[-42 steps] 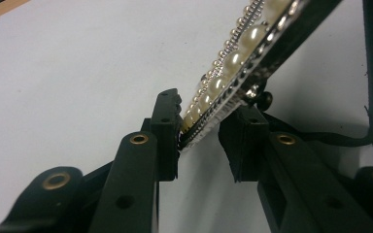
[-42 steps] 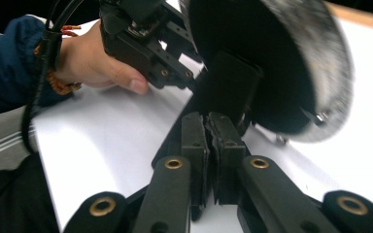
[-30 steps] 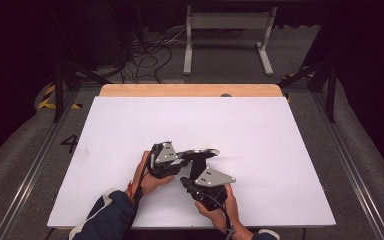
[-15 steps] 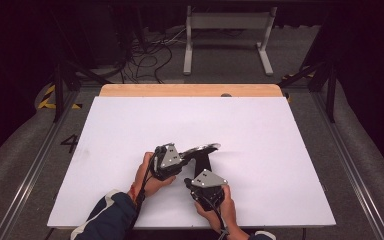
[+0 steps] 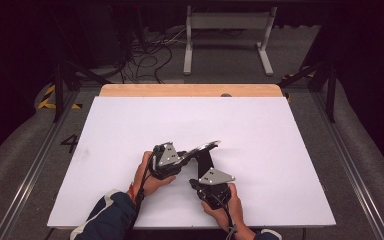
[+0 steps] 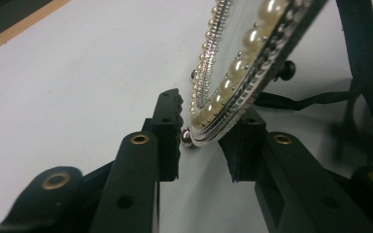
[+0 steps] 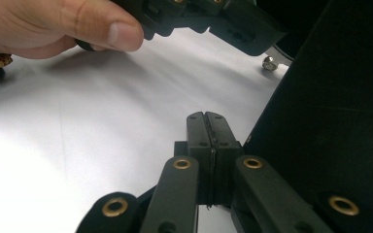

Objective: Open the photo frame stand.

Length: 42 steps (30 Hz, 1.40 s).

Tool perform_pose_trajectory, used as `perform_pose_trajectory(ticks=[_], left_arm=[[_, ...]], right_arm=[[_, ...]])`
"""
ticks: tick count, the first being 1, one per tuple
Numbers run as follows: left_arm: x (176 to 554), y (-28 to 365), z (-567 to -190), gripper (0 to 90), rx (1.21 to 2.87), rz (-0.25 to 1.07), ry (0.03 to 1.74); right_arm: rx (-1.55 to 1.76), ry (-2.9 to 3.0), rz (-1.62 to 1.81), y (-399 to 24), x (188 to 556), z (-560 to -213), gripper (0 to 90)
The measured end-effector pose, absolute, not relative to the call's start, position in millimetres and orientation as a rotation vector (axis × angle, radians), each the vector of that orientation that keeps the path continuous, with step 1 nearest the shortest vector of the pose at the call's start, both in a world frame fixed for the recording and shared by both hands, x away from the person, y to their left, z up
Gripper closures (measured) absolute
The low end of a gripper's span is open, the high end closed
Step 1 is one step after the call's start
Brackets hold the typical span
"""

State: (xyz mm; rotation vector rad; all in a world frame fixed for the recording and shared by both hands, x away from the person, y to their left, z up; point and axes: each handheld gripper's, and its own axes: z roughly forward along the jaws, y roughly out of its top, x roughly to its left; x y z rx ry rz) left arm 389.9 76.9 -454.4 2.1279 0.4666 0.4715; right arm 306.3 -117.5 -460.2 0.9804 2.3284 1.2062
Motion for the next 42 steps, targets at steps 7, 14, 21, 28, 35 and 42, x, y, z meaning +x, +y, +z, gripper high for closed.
perform_pose_trajectory(ticks=[7, 14, 21, 28, 35, 42], left_arm=[[391, 78, -453, 61.0, 2.102, 0.475, 0.475], [394, 77, -456, 59.6, 2.102, 0.463, 0.488], [394, 76, -456, 70.1, 2.110, 0.444, 0.462], [393, 77, -455, 72.0, 2.110, 0.436, 0.440], [390, 77, -453, 74.5, 2.112, 0.436, 0.425], [388, 78, -451, 74.4, 2.112, 0.439, 0.416]], right_arm=[[0.979, 2.332, 1.207, -118, 306, -460, 90.0], [0.987, 2.335, 1.204, -119, 307, -460, 90.0], [1.011, 2.329, 1.211, -122, 307, -460, 90.0], [1.026, 2.332, 1.209, -125, 307, -460, 90.0], [1.034, 2.334, 1.204, -129, 309, -459, 90.0], [1.044, 2.336, 1.201, -134, 311, -459, 90.0]])
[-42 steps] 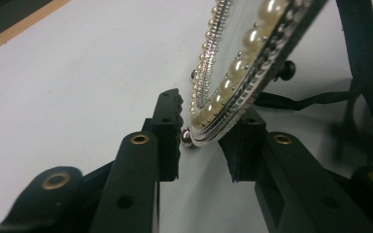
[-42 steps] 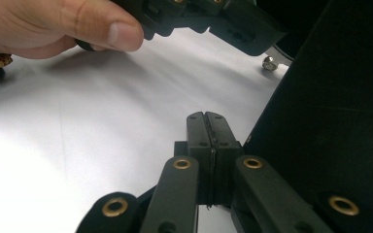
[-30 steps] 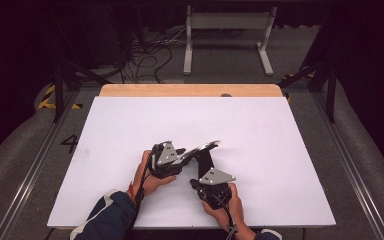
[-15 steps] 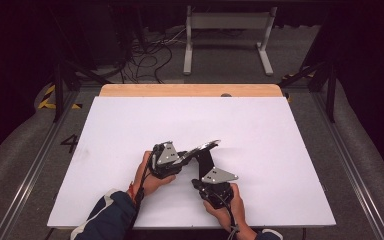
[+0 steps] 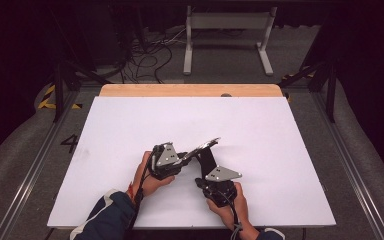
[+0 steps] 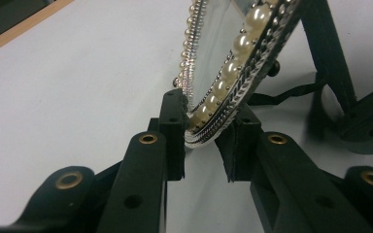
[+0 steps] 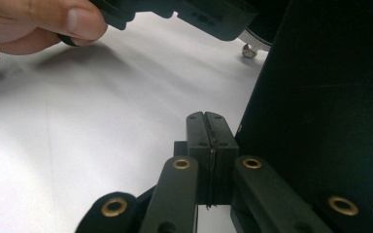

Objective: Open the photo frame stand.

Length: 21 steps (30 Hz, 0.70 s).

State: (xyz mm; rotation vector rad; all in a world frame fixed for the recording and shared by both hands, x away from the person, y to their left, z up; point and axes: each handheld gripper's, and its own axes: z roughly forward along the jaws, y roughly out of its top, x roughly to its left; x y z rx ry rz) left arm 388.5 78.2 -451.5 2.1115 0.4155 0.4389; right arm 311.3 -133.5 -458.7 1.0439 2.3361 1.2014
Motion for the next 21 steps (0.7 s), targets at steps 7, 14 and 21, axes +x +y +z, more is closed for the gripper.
perform_pose_trajectory(ticks=[7, 14, 21], left_arm=[[388, 79, -451, 74.7, 2.110, 0.427, 0.403], [386, 78, -450, 74.3, 2.126, 0.440, 0.388], [384, 78, -448, 74.3, 2.124, 0.441, 0.393]], right_arm=[[1.060, 2.336, 1.195, -139, 314, -458, 90.0], [1.083, 2.338, 1.180, -148, 319, -459, 90.0], [1.066, 2.334, 1.177, -152, 322, -461, 90.0]])
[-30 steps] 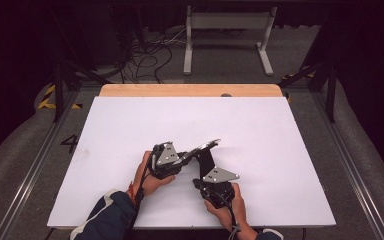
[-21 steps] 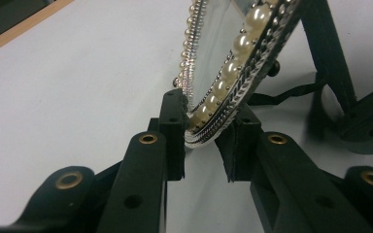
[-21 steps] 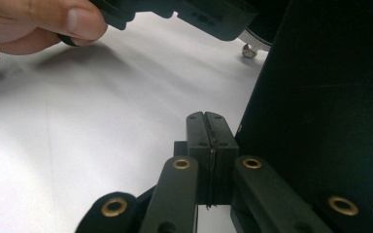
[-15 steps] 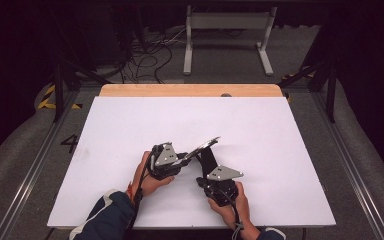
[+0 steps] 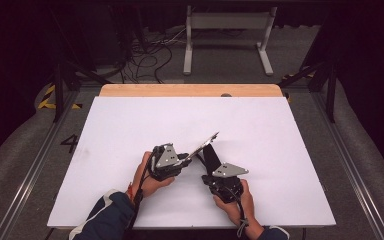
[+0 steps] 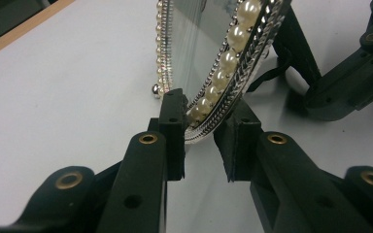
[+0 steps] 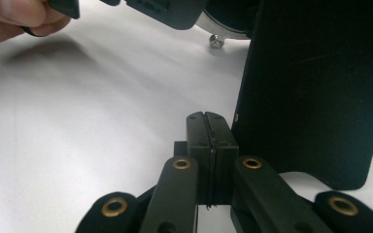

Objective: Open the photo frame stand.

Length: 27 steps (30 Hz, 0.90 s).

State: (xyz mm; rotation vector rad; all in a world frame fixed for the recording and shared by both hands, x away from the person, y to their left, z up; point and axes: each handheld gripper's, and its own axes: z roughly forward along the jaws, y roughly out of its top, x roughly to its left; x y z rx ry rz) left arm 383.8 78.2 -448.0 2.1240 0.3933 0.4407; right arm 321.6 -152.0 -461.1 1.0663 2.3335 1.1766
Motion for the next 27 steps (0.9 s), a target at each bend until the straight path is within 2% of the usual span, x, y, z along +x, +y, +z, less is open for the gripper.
perform_pose_trajectory(ticks=[4, 7, 11, 14, 16, 22, 27], left_arm=[[383, 80, -447, 75.8, 2.113, 0.426, 0.387], [383, 79, -447, 73.4, 2.107, 0.428, 0.382], [386, 77, -450, 63.1, 2.080, 0.419, 0.408], [389, 75, -452, 49.5, 2.060, 0.407, 0.428], [392, 73, -453, 46.4, 2.045, 0.416, 0.458], [391, 67, -452, 47.0, 2.032, 0.423, 0.468], [392, 62, -454, 51.1, 2.031, 0.437, 0.496]], right_arm=[[1.064, 2.333, 1.175, -154, 323, -461, 90.0], [1.074, 2.326, 1.164, -157, 324, -461, 90.0], [1.092, 2.321, 1.160, -160, 326, -461, 90.0], [1.097, 2.321, 1.158, -161, 326, -460, 90.0], [1.097, 2.317, 1.160, -161, 326, -459, 90.0], [1.101, 2.309, 1.158, -160, 326, -460, 90.0], [1.093, 2.298, 1.151, -159, 325, -460, 90.0]])
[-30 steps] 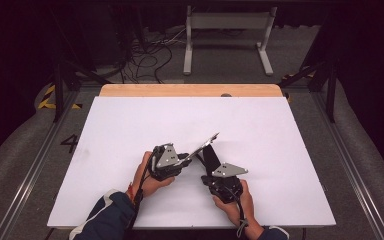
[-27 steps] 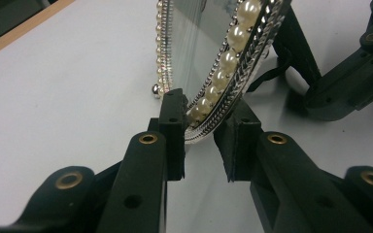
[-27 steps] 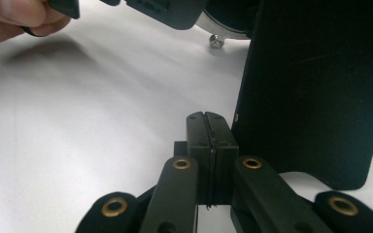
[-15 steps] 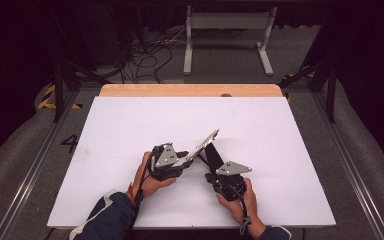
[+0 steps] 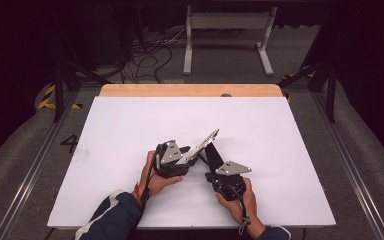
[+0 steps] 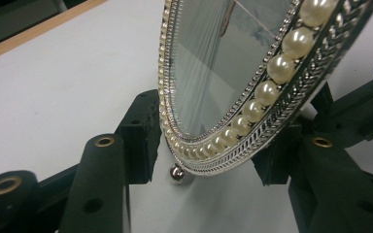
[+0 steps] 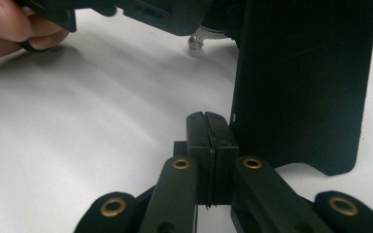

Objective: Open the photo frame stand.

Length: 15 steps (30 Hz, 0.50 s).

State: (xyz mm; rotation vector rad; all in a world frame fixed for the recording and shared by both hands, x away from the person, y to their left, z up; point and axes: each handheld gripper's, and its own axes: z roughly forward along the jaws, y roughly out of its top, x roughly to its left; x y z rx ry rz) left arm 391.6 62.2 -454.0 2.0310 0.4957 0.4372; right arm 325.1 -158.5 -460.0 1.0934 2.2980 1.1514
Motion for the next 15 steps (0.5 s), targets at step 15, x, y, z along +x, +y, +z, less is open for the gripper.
perform_pose_trajectory(ticks=[15], left_arm=[[384.3, 58.3, -453.1, 71.4, 2.084, 0.479, 0.465]], right_arm=[[1.102, 2.311, 1.146, -159.4, 325.7, -459.0, 90.0]])
